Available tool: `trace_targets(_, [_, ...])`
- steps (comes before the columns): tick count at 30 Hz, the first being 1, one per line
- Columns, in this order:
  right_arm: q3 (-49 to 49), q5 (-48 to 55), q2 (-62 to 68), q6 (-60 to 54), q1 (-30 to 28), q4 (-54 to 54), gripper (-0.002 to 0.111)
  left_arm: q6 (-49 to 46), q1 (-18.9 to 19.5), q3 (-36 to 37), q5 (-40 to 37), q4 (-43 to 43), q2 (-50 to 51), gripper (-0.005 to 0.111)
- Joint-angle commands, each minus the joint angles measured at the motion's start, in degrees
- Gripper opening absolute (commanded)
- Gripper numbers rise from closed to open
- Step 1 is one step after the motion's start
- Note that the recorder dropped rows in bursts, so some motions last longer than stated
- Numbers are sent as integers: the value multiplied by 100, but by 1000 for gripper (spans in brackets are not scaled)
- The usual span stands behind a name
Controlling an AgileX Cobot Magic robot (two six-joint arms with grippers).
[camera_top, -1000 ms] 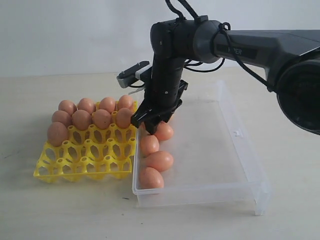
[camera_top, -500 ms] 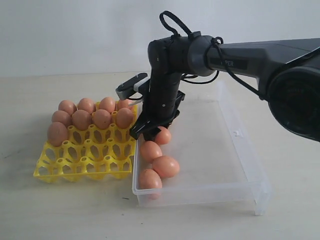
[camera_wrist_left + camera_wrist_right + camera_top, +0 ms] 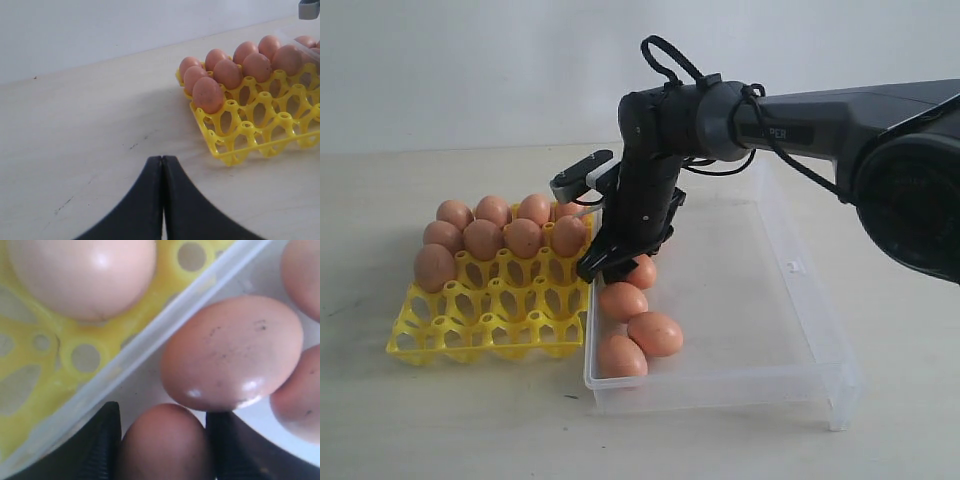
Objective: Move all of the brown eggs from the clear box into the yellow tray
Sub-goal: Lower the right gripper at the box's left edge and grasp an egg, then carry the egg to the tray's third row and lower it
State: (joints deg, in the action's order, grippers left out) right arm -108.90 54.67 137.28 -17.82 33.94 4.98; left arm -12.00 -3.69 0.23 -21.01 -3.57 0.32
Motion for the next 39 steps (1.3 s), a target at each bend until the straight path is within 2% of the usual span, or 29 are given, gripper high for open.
trace_targets(1, [10,-266,-21,-271,6,328,0,2,-25,-23,35,3,-32,0])
trace_targets(8, [24,-686,-345,-260,-57,406,0,2,-25,-23,35,3,-32,0])
trace_targets(12, [422,-1280,-844,-260,-178,406,0,2,-25,-23,35,3,-32,0])
trace_targets(20, [2400,-2651,-2205,-260,-446,406,0,2,-25,-23,35,3,-32,0])
trace_targets(29, [5586,-5001,-4558,-248,-530,770,0,2,-25,-23,35,3,-32,0])
trace_targets(34, [6371,-6032,-5748,-248,-530,1073,0,2,-25,-23,35,3,-32,0])
trace_targets(39, [6497,-6204,-6397,-248,-530,1178,0,2,-25,-23,35,3,-32,0])
